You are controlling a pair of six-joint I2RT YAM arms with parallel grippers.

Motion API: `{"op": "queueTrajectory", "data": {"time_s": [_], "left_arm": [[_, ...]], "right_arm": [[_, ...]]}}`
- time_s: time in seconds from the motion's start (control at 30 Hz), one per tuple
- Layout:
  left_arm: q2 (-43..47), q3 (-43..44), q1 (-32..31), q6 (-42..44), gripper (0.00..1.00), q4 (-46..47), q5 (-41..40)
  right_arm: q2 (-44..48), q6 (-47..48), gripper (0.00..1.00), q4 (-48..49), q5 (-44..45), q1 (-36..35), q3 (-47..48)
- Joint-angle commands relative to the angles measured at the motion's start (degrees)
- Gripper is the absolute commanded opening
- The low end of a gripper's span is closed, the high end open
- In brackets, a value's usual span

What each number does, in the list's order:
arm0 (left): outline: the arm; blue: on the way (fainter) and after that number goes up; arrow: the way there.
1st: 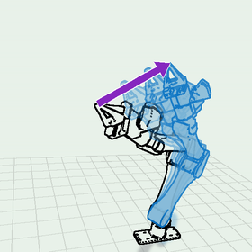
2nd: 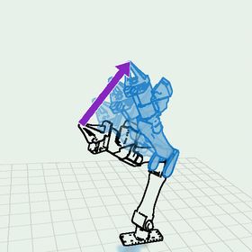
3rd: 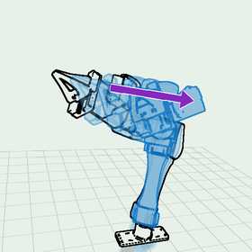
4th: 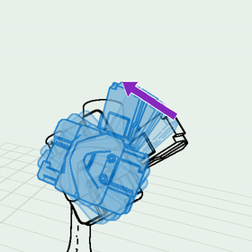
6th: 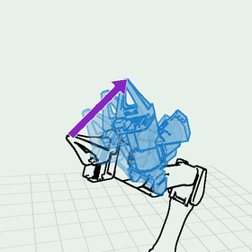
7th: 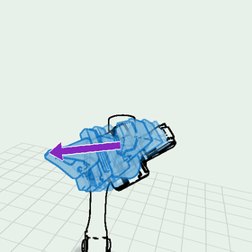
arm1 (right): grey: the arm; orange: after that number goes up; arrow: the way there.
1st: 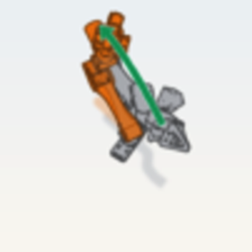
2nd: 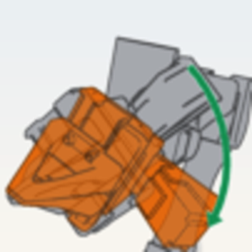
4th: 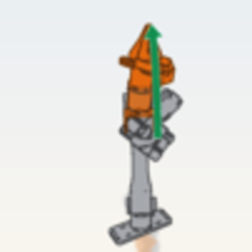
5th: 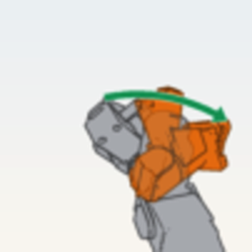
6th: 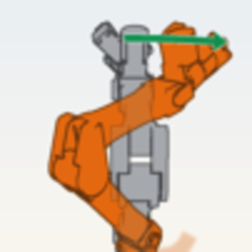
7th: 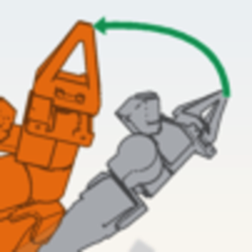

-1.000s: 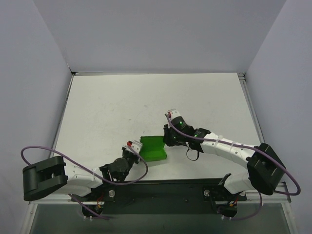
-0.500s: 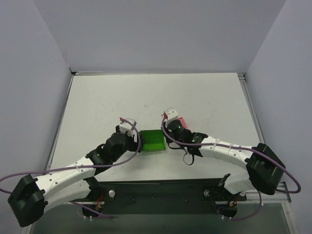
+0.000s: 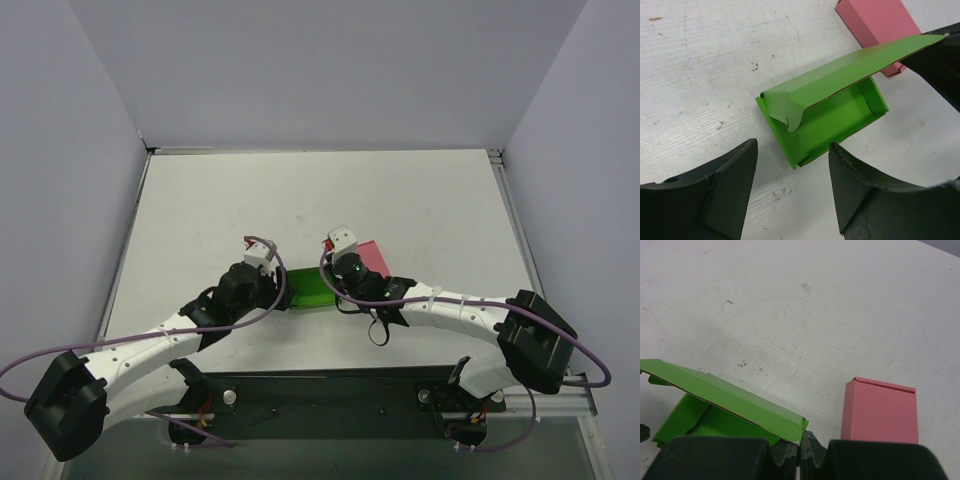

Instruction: Fold the paper box

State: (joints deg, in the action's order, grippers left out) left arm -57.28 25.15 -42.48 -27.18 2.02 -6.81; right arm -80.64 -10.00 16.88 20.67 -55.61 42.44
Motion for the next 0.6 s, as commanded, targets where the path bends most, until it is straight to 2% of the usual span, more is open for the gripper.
{"op": "queueTrajectory", "data": {"time_s": [0.0, 0.17, 0.3, 0.57], "left_arm": [[0.06, 1.48, 0.12, 2.91, 0.68, 5.01, -1.89], [-1.26, 2.27, 0.12, 5.29, 0.66, 6.15, -3.74], [-3.27, 3.24, 0.03, 7.05, 0.51, 7.21, -4.53], [-5.47, 4.03, -0.15, 8.28, 0.5, 10.28, -6.29]], "right_arm": [[-1.01, 0.59, 0.0, 0.87, 3.06, -0.81, 3.0], [-1.71, 0.51, 0.0, 0.25, 2.89, -1.16, 3.71], [-1.45, 0.33, 0.0, 0.08, 3.06, -1.34, 3.62], [-0.75, 0.24, 0.0, 0.17, 3.06, -1.51, 2.92]]}}
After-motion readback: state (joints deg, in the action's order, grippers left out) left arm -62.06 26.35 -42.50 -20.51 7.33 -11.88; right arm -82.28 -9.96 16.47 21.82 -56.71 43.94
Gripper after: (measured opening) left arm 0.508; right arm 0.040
